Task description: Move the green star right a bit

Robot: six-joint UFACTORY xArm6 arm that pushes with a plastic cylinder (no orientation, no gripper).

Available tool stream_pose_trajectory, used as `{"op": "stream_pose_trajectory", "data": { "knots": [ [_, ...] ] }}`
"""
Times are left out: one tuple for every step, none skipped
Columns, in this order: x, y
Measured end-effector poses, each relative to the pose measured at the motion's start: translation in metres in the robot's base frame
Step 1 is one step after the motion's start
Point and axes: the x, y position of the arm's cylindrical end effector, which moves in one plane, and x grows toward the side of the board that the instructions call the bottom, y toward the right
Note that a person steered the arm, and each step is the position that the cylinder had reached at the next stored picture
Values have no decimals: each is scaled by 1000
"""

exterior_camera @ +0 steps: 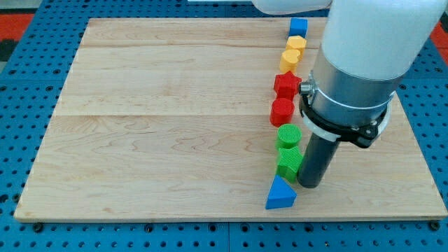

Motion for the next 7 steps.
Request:
{"op": "stream_pose_trajectory", "data": {
  "knots": [
    [0,0],
    [1,59],
    [1,95],
    [1,119],
    [1,137],
    [-2,156],
    [-10,167]
  ]
}}
